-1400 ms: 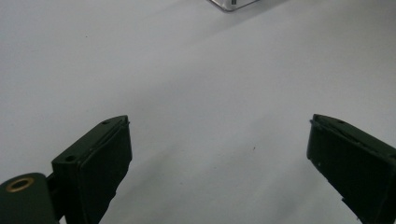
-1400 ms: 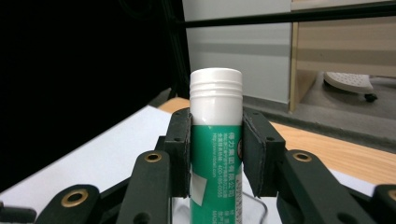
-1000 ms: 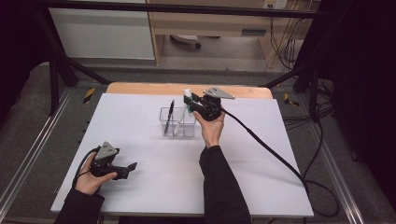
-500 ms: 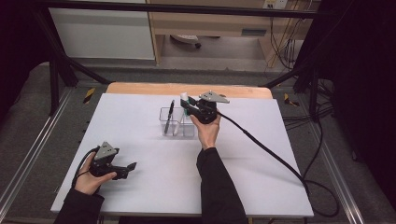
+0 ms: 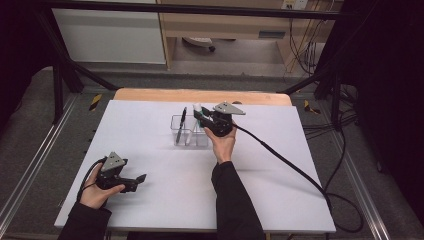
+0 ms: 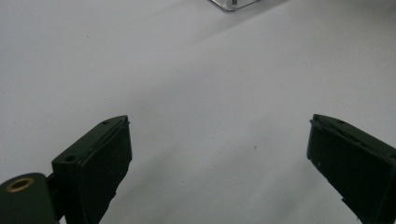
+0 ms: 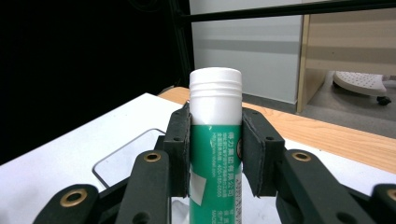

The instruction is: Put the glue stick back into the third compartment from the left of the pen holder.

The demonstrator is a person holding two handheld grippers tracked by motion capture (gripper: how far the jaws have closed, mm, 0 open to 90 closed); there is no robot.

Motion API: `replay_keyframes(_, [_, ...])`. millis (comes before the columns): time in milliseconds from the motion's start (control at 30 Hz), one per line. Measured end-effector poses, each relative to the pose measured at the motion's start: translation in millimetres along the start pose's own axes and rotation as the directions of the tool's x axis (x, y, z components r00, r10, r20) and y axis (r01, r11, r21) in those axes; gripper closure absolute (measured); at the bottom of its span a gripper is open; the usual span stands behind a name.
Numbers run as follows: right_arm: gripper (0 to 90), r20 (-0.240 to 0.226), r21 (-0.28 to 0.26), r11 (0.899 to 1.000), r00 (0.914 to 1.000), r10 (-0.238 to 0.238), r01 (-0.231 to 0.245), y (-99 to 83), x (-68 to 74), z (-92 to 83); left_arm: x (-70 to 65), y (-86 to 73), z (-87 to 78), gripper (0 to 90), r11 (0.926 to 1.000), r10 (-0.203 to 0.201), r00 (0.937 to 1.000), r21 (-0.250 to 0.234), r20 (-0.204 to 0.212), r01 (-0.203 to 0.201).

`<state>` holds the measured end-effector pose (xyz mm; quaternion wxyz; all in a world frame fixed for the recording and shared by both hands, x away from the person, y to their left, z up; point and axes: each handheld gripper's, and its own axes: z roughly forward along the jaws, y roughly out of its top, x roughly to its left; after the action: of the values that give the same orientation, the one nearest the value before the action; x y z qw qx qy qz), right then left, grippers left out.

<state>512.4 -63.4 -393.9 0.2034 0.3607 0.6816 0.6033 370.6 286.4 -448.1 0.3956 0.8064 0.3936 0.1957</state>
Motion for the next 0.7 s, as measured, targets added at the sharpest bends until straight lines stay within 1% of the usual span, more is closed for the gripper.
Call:
replay_keyframes(67, [66.1, 0.005, 0.005, 1.0, 1.0, -0.003, 0.003, -3.3, -1.3, 0.0, 0.0, -0.1, 0.2, 6.3, 1.0, 0.004, 1.0, 0.002, 0.0, -0.004])
replay_keyframes(133, [66.1, 0.001, -0.006, 1.0, 1.0, 0.0, 0.0, -5.5, -2.4, -0.5, 0.2, -0.2, 0.6, 6.3, 1.0, 0.0, 1.0, 0.003, 0.001, 0.0])
replay_keyframes(200, [66.1, 0.0, -0.008, 1.0, 1.0, -0.008, 0.008, -6.5, -3.1, -0.8, 0.4, -0.5, 0.9, 6.3, 1.0, 0.0, 1.0, 0.004, 0.001, 0.0])
replay_keyframes(300, [66.1, 0.002, -0.006, 1.0, 0.9998, -0.02, 0.02, -8.6, -2.7, -1.1, 0.3, -0.6, 0.8, 6.3, 1.0, 0.002, 1.0, 0.005, 0.0, -0.002])
replay_keyframes(333, [66.1, 0.002, -0.004, 1.0, 0.9999, -0.016, 0.016, -9.1, -2.0, -1.1, 0.3, -0.6, 0.8, 6.3, 1.0, 0.0, 1.0, 0.004, 0.001, 0.0])
replay_keyframes(367, [66.1, 0.004, -0.003, 1.0, 0.9998, -0.02, 0.02, -9.4, -1.5, -1.2, 0.4, -0.6, 0.8, 6.3, 1.0, 0.002, 1.0, 0.005, 0.0, -0.002])
replay_keyframes(500, [66.1, 0.008, 0.02, 0.999, 0.9995, -0.029, 0.029, -11.1, -0.3, -2.2, -0.3, -0.6, 1.1, 6.3, 1.0, 0.002, 1.0, 0.004, 0.003, -0.002])
replay_keyframes(600, [66.0, 0.016, 0.045, 0.998, 0.9988, -0.047, 0.046, -14.6, 0.8, -3.4, -0.5, -0.5, 1.4, 6.3, 1.0, 0.003, 1.0, 0.006, 0.004, -0.003])
replay_keyframes(700, [66.0, 0.017, 0.061, 0.997, 0.9989, -0.045, 0.044, -17.5, -0.5, -5.1, -0.2, -0.6, 1.2, 6.3, 1.0, 0.002, 1.0, 0.006, 0.002, -0.002])
